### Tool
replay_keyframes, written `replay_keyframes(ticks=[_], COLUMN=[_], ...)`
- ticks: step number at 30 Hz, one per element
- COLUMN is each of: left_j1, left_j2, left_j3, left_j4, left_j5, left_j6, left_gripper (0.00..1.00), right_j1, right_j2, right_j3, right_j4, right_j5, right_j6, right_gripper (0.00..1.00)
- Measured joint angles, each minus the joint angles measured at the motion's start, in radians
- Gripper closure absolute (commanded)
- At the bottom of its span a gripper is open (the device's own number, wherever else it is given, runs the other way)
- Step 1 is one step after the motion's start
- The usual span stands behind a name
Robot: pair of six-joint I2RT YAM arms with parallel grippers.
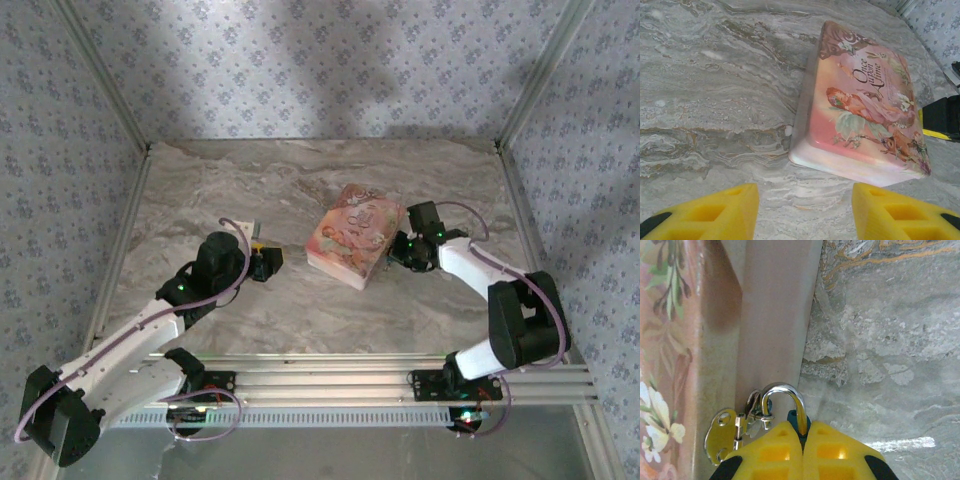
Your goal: Unlock the padlock with the key
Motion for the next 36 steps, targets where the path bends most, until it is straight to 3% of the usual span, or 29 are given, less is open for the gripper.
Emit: replay_keyframes(ticks=[12, 24, 30, 31, 32, 33, 34, 36], left_j1=[0.0, 0.0, 0.011, 0.012, 0.014, 0.018, 0.022, 0.032], left_j2=[0.0, 0.0, 0.0, 0.0, 0.0, 0.0, 0.0, 0.0], left_j3=[-0.013, -0.029, -0.027, -0.021, -0.01, 0.002, 0.021, 0.061], left_j4=[-0.006, -0.006, -0.027, -0.042, -0.068, -0.088, -0.114, -0.156], left_j5=[0.0, 0.0, -0.012, -0.02, -0.032, -0.043, -0.058, -0.087], left_j6=[-0.003, -0.008, 0.001, 0.005, 0.009, 0.011, 0.019, 0.024], left_gripper=[0.47, 0.47, 0.45, 0.43, 0.33, 0.14, 0.02, 0.02], right_j1=[-0.007, -0.065, -0.065, -0.065, -0.065, -0.065, -0.065, -0.062], right_j2=[0.006, 0.042, -0.03, -0.064, -0.099, -0.132, -0.172, -0.232], right_j3=[0.059, 0.031, 0.031, 0.031, 0.032, 0.032, 0.032, 0.032], right_j4=[-0.029, 0.069, 0.036, 0.02, 0.007, -0.003, -0.012, -0.023], right_j5=[-0.001, -0.072, -0.039, -0.027, -0.017, -0.008, 0.0, 0.007], right_j6=[-0.014, -0.008, -0.01, -0.013, -0.013, -0.012, -0.012, -0.011], right_gripper=[1.0, 1.0, 1.0, 1.0, 1.0, 1.0, 1.0, 1.0])
